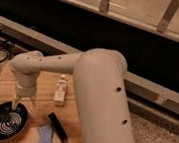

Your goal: Pick up the ceramic bowl

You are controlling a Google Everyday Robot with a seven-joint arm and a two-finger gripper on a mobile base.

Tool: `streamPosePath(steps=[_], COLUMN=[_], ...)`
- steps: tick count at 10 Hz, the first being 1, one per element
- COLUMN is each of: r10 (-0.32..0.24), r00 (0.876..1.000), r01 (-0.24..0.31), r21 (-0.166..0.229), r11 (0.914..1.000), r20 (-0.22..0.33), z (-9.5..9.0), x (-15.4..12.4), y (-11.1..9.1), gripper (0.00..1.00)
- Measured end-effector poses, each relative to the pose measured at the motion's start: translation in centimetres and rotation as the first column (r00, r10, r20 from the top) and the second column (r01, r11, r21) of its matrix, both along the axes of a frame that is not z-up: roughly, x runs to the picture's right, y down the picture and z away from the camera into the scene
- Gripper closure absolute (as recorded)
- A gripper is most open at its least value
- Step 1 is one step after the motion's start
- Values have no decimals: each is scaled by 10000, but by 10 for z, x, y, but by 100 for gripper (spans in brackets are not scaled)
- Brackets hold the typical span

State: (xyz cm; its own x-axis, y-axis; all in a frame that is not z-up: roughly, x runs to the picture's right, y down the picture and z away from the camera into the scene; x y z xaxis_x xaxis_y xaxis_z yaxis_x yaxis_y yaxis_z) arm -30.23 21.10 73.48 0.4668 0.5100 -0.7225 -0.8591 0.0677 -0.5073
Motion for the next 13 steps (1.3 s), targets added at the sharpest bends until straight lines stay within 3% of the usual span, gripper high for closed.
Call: streamPosePath(steps=[3,4,5,7,8,10,11,13], r10=[-36,-132,-291,-229,-341,-285,-350,-479], r00=[10000,9999,9995,9997,9994,9996,9993,9979], r01=[38,141,301,240,349,294,366,536], r21=[-897,-1466,-1796,-1683,-1581,-1635,-1620,-1423], r11=[9960,9891,9833,9854,9868,9861,9861,9884], r20=[20,65,79,83,81,75,126,436], z=[11,16,19,21,22,21,17,5], x=[-1,-5,-8,-15,-10,-11,-13,-16], y=[33,55,72,77,75,74,70,54], gripper=[35,35,36,46,68,87,95,96])
